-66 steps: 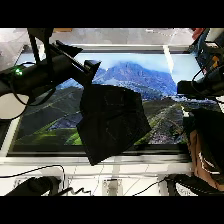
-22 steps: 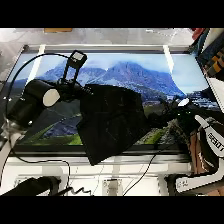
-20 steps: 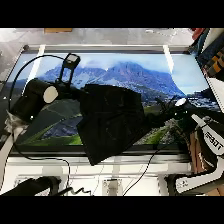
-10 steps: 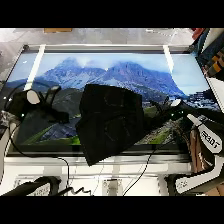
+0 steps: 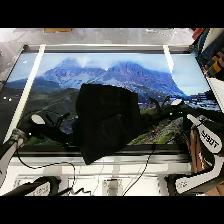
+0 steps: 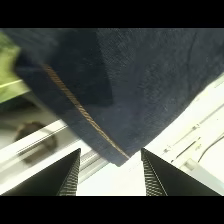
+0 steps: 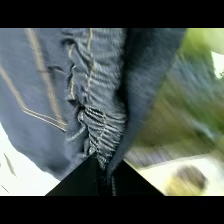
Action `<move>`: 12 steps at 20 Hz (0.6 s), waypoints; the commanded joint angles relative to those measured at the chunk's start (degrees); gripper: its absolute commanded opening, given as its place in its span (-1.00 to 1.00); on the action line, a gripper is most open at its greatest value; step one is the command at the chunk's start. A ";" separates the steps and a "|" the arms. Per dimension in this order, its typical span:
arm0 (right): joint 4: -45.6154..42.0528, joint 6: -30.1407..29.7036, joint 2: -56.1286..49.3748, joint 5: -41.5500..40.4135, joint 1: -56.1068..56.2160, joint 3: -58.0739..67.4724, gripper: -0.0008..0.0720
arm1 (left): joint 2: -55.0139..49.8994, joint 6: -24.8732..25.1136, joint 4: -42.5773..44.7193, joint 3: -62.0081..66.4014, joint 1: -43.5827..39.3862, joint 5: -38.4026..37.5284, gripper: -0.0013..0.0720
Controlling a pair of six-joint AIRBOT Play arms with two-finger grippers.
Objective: Fold the clothes and pants, and hang the long-sleeved shirts on hangers.
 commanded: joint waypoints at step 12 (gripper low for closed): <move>9.62 -1.01 0.04 -11.43 10.49 0.46 -0.86 | -0.07 3.06 -6.88 -9.31 -0.24 10.88 0.19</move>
